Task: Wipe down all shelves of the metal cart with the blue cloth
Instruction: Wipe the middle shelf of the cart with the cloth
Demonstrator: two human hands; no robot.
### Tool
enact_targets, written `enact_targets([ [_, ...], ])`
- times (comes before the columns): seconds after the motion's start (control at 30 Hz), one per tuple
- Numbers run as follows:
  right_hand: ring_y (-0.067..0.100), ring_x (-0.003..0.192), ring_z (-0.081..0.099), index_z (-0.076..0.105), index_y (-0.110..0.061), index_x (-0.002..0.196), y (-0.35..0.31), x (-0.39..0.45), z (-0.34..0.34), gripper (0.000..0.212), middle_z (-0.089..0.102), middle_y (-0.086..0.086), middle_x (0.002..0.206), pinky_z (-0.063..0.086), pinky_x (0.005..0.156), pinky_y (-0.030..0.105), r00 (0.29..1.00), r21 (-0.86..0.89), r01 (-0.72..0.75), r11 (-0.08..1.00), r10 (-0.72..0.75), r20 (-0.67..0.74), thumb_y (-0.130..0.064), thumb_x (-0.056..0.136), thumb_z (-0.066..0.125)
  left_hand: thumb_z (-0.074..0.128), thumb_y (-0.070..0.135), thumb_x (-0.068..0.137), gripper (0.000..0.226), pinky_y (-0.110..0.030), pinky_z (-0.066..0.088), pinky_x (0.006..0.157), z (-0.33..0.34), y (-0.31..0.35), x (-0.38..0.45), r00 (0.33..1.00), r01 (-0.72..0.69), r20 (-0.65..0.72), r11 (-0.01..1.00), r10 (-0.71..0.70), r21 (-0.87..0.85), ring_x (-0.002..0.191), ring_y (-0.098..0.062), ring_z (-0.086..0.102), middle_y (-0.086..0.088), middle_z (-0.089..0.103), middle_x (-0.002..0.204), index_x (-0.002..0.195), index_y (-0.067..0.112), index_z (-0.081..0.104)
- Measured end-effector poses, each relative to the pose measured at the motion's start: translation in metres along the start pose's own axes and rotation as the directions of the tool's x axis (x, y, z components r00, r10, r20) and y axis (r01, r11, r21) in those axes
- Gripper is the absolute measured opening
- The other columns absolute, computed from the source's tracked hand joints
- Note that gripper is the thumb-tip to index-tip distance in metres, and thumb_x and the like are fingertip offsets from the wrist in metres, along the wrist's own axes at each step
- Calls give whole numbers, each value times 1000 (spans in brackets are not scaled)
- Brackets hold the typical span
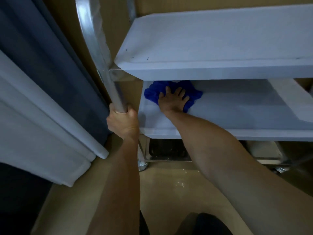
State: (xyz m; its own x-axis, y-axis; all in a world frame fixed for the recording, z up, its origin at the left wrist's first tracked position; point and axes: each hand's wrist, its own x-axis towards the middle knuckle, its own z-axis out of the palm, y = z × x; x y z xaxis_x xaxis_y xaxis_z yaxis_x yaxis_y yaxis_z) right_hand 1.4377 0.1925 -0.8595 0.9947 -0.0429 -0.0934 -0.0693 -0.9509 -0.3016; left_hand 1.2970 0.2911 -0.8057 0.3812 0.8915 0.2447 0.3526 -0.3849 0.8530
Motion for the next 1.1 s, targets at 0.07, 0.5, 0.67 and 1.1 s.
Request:
enact_targets([
  [0.07,41,150,5,19,-33,156,-4,6,2,58,8,22,163,0,117,60,1000,-2,-8,1000,8,-9,-54,102,17,63,21,78,23,-32,39,74,1,1,-1,1000,12,-19,1000,-12,1,85,-31,61,-14,68,88,97,7,63],
  [0.5,35,148,19,32,-29,150,90,-153,-17,53,29,17,157,7,119,54,984,-42,133,990,-137,-118,-50,104,17,58,27,88,34,-44,46,91,-19,7,-7,997,34,69,994,-41,105,106,-35,62,-17,66,111,117,9,57],
  [0.67,35,150,11,22,-29,155,102,-153,-26,56,18,18,162,3,120,54,994,-41,101,994,-103,-48,-51,104,14,62,42,86,44,-44,47,86,-19,6,-53,994,97,-48,992,-93,86,105,-30,57,-12,58,112,115,11,49],
  [1.1,35,150,8,24,-35,154,105,-56,-34,54,12,19,163,3,118,55,999,15,53,998,-53,6,-48,102,24,36,31,103,34,-33,38,59,65,-1,-87,879,-401,355,897,319,187,65,-32,59,-11,53,68,89,6,56],
])
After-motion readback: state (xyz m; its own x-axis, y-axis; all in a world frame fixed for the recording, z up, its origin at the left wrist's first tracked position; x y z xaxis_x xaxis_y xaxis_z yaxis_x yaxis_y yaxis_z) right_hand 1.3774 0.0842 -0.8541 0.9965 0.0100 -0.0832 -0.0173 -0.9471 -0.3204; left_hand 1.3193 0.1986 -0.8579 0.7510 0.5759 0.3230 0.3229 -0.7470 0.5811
